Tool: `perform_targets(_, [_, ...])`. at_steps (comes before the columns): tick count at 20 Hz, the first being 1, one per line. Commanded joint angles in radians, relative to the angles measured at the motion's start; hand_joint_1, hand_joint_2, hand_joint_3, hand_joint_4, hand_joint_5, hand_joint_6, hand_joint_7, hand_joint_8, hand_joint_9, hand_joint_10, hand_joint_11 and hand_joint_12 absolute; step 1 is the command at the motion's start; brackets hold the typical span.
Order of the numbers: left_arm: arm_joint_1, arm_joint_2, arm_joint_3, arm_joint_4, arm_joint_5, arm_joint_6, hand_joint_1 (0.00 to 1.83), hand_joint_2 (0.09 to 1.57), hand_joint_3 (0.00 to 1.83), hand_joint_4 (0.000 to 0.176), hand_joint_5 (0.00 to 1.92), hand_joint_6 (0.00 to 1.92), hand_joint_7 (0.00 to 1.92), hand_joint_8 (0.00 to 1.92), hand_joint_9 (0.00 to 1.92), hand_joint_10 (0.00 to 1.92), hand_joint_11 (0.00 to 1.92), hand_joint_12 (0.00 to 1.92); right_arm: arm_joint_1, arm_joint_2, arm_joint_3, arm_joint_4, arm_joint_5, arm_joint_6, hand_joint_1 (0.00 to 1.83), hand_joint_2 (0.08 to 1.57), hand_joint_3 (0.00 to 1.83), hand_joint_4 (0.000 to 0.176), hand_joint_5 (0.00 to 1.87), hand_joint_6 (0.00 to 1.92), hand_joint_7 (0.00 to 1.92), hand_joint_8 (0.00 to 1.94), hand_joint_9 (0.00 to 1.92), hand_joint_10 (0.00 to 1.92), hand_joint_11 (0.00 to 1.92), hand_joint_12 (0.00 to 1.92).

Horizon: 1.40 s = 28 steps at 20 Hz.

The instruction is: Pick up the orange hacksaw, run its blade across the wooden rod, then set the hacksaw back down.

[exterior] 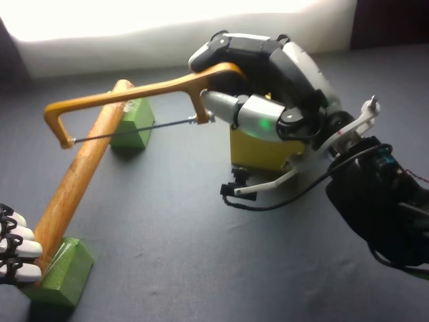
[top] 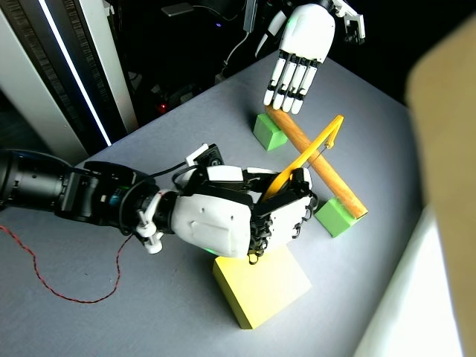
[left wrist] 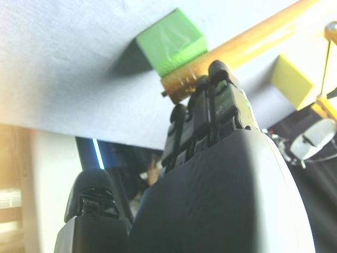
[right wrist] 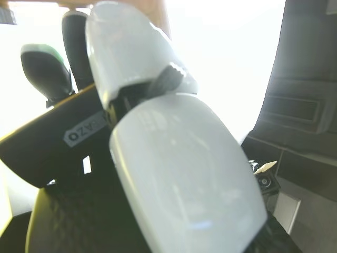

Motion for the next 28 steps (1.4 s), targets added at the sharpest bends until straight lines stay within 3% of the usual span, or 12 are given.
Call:
perform_targets(1, [-0.004, 0.001, 0.006, -0.029, -0.033, -0.001, 0.11, 1.2, 0.0, 0.0, 0.05, 0.0, 0.05, 0.0, 0.07, 0.0, 0.0, 0.26, 0.016, 0.001, 0.003, -0.033, 0.116, 0.017, 1.49, 1.13, 0.0, 0.0, 0.84, 0.93, 0.87, 1.08, 0.97, 1.15, 0.75, 1.69])
perform_targets(7, [-0.004, 0.001, 0.005, -0.029, -0.033, -0.001, 0.08, 1.2, 0.0, 0.0, 0.03, 0.0, 0.04, 0.0, 0.05, 0.01, 0.0, 0.2, 0.015, -0.011, 0.004, -0.032, 0.083, 0.006, 1.49, 1.14, 0.0, 0.0, 0.82, 0.95, 0.85, 1.12, 0.94, 1.2, 0.75, 1.71])
perform_targets(13, [-0.003, 0.002, 0.002, -0.029, -0.033, -0.001, 0.06, 1.2, 0.0, 0.0, 0.03, 0.0, 0.04, 0.0, 0.07, 0.0, 0.0, 0.28, 0.015, -0.038, 0.01, -0.016, 0.058, -0.022, 1.49, 1.14, 0.0, 0.0, 0.83, 0.94, 0.87, 1.1, 0.95, 1.18, 0.75, 1.7])
perform_targets(14, [-0.003, 0.002, 0.002, -0.029, -0.033, -0.001, 0.09, 1.2, 0.0, 0.0, 0.03, 0.0, 0.04, 0.0, 0.06, 0.0, 0.0, 0.3, 0.017, -0.073, 0.023, 0.017, 0.064, -0.044, 1.39, 1.16, 0.0, 0.0, 0.79, 1.05, 0.86, 1.15, 0.91, 1.35, 0.81, 1.55])
perform_targets(16, [-0.003, 0.002, 0.001, -0.029, -0.033, -0.001, 0.1, 1.19, 0.0, 0.0, 0.03, 0.0, 0.04, 0.0, 0.06, 0.0, 0.0, 0.27, 0.02, -0.086, 0.031, 0.017, 0.057, -0.045, 1.47, 1.15, 0.0, 0.0, 0.81, 0.99, 0.86, 1.11, 0.92, 1.25, 0.77, 1.68])
perform_targets(18, [-0.002, 0.002, 0.0, -0.029, -0.033, -0.001, 0.08, 1.2, 0.0, 0.0, 0.03, 0.0, 0.04, 0.0, 0.06, 0.0, 0.0, 0.23, 0.029, -0.109, 0.047, 0.017, 0.055, -0.045, 1.37, 1.16, 0.0, 0.0, 0.79, 1.06, 0.88, 1.14, 0.91, 1.37, 0.84, 1.49])
perform_targets(19, [-0.002, 0.002, 0.0, -0.029, -0.033, -0.001, 0.08, 1.2, 0.0, 0.0, 0.03, 0.0, 0.04, 0.0, 0.06, 0.0, 0.0, 0.24, 0.035, -0.123, 0.058, 0.017, 0.057, -0.044, 1.47, 1.14, 0.0, 0.0, 0.81, 0.98, 0.88, 1.08, 0.93, 1.24, 0.78, 1.67])
perform_targets(20, [-0.002, 0.002, 0.0, -0.029, -0.033, -0.001, 0.06, 1.2, 0.0, 0.0, 0.03, 0.0, 0.04, 0.0, 0.06, 0.0, 0.0, 0.24, 0.042, -0.136, 0.071, 0.017, 0.056, -0.04, 1.48, 1.14, 0.0, 0.0, 0.83, 0.94, 0.88, 1.07, 0.94, 1.21, 0.76, 1.71])
perform_targets(23, [-0.002, 0.002, 0.0, -0.029, -0.033, -0.001, 0.06, 1.2, 0.0, 0.0, 0.03, 0.0, 0.04, 0.0, 0.06, 0.0, 0.0, 0.24, 0.063, -0.183, 0.114, 0.02, 0.029, -0.015, 1.49, 1.14, 0.0, 0.0, 0.84, 0.91, 0.87, 1.1, 0.93, 1.22, 0.76, 1.72])
perform_targets(24, [-0.002, 0.002, -0.001, -0.029, -0.033, -0.001, 0.07, 1.2, 0.0, 0.0, 0.02, 0.0, 0.03, 0.0, 0.05, 0.0, 0.0, 0.2, 0.07, -0.196, 0.125, 0.025, 0.023, -0.015, 1.4, 1.15, 0.0, 0.0, 0.81, 1.01, 0.88, 1.12, 0.92, 1.34, 0.82, 1.56])
perform_targets(25, [-0.002, 0.002, -0.002, -0.029, -0.033, -0.001, 0.06, 1.2, 0.0, 0.0, 0.02, 0.0, 0.03, 0.0, 0.05, 0.0, 0.0, 0.2, 0.075, -0.209, 0.133, 0.033, 0.019, -0.017, 1.47, 1.14, 0.0, 0.0, 0.82, 0.96, 0.88, 1.08, 0.93, 1.24, 0.77, 1.68])
perform_targets(28, [-0.002, 0.002, -0.002, -0.029, -0.033, -0.001, 0.07, 1.21, 0.0, 0.0, 0.0, 0.0, 0.02, 0.0, 0.03, 0.0, 0.0, 0.1, 0.087, -0.251, 0.149, 0.067, 0.023, -0.028, 1.49, 1.15, 0.0, 0.0, 0.81, 0.94, 0.86, 1.12, 0.91, 1.24, 0.76, 1.72])
